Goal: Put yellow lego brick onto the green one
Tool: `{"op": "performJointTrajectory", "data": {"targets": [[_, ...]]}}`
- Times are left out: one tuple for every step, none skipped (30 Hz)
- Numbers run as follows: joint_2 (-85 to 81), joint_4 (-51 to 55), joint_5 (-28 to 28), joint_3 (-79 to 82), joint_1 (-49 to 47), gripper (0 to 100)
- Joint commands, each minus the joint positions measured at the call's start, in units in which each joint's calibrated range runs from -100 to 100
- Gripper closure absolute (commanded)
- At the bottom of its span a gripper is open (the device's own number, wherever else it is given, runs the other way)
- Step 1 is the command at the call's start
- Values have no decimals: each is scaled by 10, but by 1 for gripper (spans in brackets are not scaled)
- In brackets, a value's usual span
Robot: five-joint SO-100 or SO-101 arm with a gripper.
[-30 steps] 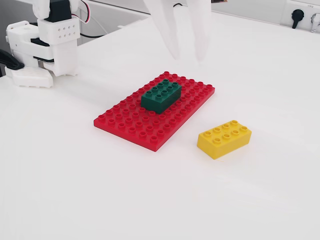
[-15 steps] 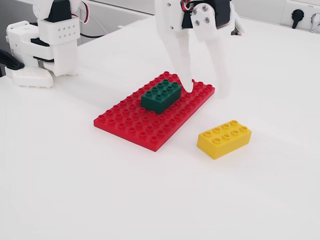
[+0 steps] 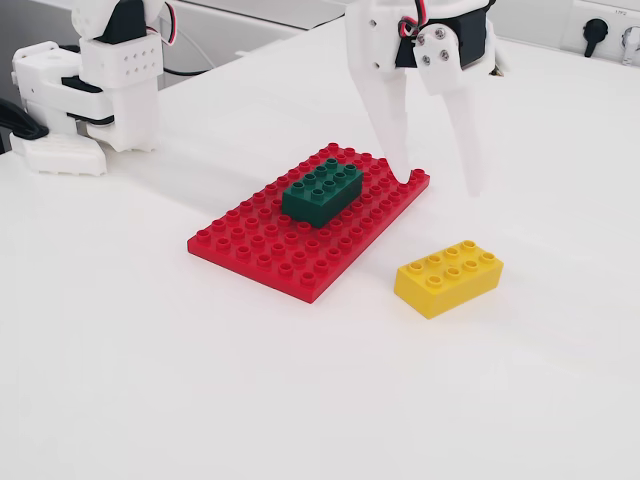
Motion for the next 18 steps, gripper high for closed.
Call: {"op": "performJointTrajectory", "data": {"targets": [[-4,-14,-17,-13,-3,78],[-4,-22,-20,-9,-3,78],[-3,-29,-23,-8,-3,78],[-3,-31,-28,-7,-3,78],[-1,-32,-33,-7,-1,78],[3,-35,-39,-8,0,78],[8,-37,-41,-9,1,78],[15,-38,-43,-11,1,78],[22,-40,-45,-12,2,78],[28,-40,-45,-11,2,78],[35,-40,-46,-11,2,78],[41,-40,-50,-11,2,78],[44,-39,-58,-12,3,78],[48,-40,-67,-15,3,78],[52,-41,-74,-16,6,78],[53,-45,-79,-16,8,78],[54,-48,-82,-16,11,78],[54,-48,-86,-16,11,78]]}}
